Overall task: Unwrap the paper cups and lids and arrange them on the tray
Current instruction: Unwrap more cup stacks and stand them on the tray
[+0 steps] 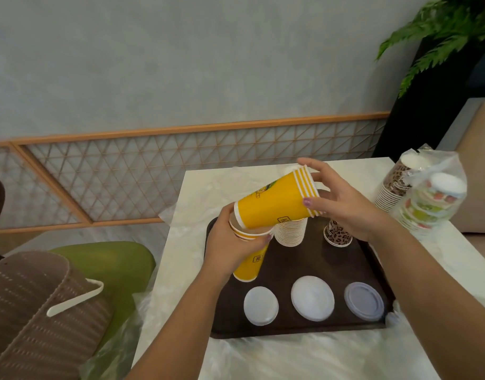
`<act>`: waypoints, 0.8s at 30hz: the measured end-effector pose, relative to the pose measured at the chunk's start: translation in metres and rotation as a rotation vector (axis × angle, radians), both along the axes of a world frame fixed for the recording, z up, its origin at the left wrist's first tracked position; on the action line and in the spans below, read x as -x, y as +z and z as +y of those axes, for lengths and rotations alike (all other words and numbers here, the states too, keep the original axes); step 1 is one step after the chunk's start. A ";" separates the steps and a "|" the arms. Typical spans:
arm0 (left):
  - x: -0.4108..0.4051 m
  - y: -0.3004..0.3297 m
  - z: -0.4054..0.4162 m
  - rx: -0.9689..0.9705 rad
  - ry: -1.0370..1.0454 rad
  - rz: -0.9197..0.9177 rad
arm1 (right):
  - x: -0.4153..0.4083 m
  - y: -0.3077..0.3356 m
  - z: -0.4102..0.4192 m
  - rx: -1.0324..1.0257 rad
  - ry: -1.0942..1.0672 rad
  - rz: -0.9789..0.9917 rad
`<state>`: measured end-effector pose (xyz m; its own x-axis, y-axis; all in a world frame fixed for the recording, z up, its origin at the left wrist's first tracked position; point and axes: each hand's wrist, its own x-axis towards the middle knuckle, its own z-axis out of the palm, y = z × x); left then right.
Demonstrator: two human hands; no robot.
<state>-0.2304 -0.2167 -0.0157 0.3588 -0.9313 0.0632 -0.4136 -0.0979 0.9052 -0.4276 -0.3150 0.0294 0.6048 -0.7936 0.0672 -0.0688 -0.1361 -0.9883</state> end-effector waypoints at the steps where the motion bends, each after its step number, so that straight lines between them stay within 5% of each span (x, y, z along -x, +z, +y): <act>1: -0.001 0.001 0.000 0.003 0.007 0.019 | 0.004 -0.002 0.000 -0.007 0.019 0.007; 15: -0.003 0.002 -0.007 -0.004 0.040 0.037 | 0.002 -0.043 0.003 -0.117 0.141 0.286; 20: -0.007 0.008 -0.014 0.006 0.059 0.090 | -0.007 -0.032 -0.002 -0.257 0.023 -0.119; 24: -0.008 0.008 -0.017 -0.005 0.060 0.121 | -0.020 -0.020 -0.029 -0.021 -0.366 -0.296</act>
<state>-0.2223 -0.2334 -0.0075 0.4190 -0.9079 0.0116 -0.2949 -0.1240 0.9474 -0.4071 -0.3445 0.0091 0.2425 -0.9541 0.1759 0.1769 -0.1348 -0.9749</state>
